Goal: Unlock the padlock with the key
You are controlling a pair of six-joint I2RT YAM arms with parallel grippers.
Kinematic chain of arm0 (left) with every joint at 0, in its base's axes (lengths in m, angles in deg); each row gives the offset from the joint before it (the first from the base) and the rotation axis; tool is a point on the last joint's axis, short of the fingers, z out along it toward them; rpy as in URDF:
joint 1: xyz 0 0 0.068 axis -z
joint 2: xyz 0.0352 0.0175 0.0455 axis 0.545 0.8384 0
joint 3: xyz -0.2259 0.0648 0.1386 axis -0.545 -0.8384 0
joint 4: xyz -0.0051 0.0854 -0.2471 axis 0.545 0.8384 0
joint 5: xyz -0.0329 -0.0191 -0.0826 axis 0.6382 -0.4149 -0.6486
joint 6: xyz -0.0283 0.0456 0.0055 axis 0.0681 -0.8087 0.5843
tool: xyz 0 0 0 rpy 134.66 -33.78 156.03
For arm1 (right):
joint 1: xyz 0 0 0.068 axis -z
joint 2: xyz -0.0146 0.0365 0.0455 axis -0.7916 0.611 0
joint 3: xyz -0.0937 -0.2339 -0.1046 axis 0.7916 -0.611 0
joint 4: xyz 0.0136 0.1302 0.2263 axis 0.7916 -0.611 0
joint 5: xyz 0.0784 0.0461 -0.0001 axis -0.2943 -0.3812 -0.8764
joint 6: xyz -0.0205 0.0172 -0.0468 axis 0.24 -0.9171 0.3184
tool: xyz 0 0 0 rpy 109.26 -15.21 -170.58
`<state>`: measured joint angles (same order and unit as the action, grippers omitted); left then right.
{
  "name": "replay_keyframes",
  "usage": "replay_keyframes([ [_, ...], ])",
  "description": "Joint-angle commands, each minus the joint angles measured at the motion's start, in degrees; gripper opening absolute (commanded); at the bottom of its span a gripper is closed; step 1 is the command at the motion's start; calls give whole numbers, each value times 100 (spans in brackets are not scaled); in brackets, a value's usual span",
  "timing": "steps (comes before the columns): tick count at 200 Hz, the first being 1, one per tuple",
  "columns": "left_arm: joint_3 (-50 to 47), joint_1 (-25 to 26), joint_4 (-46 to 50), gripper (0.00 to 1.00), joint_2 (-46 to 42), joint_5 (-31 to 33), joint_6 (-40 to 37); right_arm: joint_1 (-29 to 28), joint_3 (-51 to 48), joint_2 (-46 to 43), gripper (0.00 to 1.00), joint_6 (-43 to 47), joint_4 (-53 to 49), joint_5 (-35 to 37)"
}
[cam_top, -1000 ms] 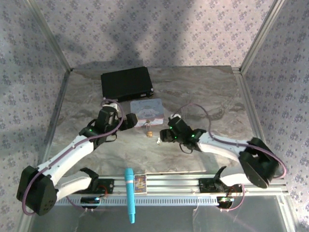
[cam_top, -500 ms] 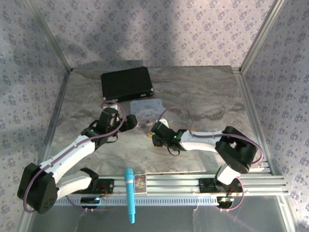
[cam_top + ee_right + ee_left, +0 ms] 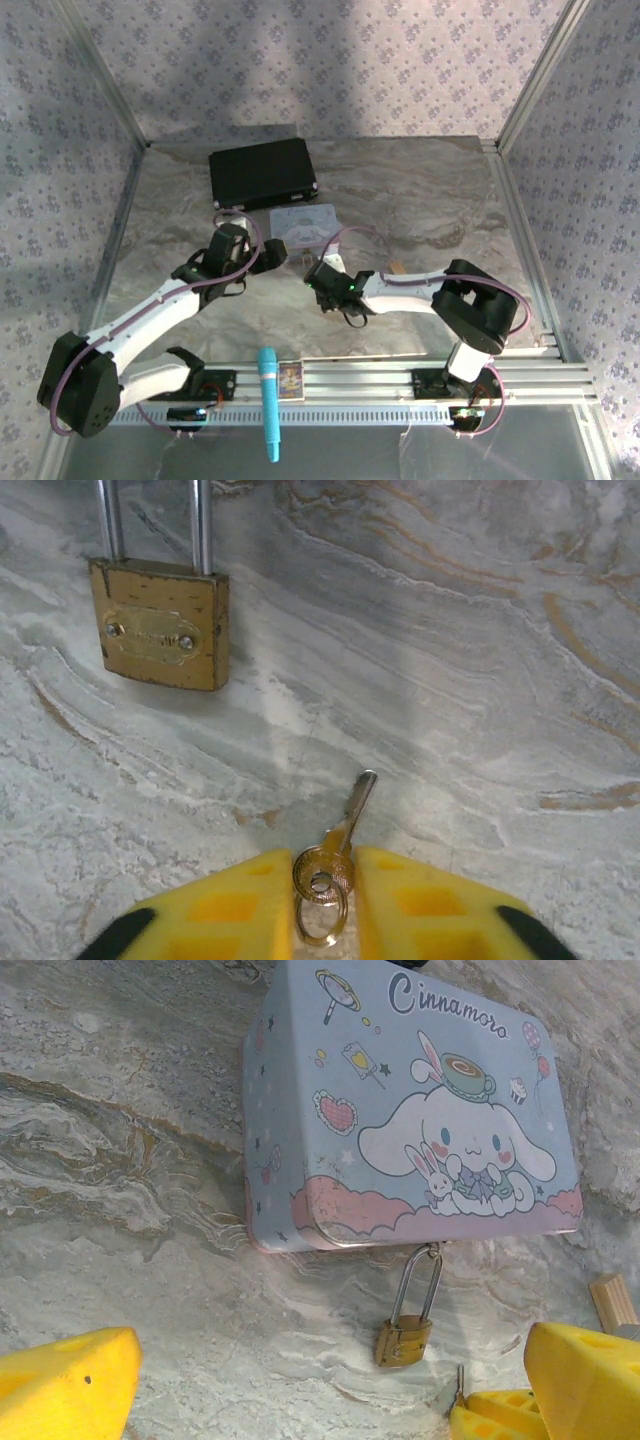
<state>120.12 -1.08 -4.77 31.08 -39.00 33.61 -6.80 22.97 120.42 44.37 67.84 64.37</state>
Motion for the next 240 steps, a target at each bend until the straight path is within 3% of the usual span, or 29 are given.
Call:
replay_keyframes([
  [1,8,40,-97,98,-5,36,94,146,-31,204,7,-59,-124,-328],
  [37,-89,81,-220,96,-128,70,202,301,-423,-140,3,136,92,-552],
  [67,-46,267,-504,71,-61,-205,394,718,-893,-747,1,961,656,-1429],
  [78,-52,339,-681,67,-20,-329,647,874,-989,-996,2,1220,795,-1751],
  [126,-177,607,-1520,72,109,-842,2331,1048,-1001,-1820,2,2104,911,-2394],
  [188,1,655,-1277,73,577,-1107,3448,976,-759,-2312,3,2428,1128,-2836],
  [214,-318,668,-2334,80,993,-1599,4710,898,-674,-2334,3,2399,1292,-2645],
  [240,-659,686,-3288,88,1013,-1436,5818,839,-609,-2297,3,2417,1587,-2419],
])
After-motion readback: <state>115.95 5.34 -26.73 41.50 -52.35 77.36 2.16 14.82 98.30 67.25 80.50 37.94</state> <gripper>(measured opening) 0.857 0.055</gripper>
